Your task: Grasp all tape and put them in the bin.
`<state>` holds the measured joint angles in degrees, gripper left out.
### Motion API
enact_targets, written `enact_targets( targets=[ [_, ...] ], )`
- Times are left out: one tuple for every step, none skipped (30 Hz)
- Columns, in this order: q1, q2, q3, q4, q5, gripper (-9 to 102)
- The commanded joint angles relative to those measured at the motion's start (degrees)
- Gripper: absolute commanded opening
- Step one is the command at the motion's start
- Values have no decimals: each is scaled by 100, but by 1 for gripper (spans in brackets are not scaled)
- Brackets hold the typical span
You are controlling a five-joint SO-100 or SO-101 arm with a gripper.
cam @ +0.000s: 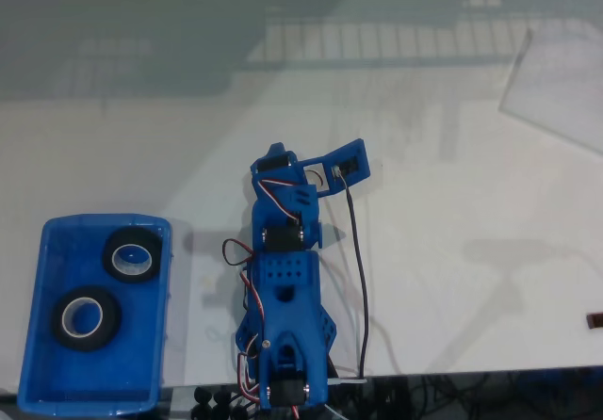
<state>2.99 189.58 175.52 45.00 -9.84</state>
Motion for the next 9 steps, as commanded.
enact_targets(
  targets=[
    [62,88,211,9,44,0],
    [62,88,211,9,44,0],
    [62,88,211,9,53,0],
    [62,88,211,9,53,0],
    [70,88,211,9,53,0],
    [70,88,211,18,62,0],
    [79,88,211,18,70,0],
    [79,88,211,18,79,0],
    [79,88,211,18,79,0]
  ],
)
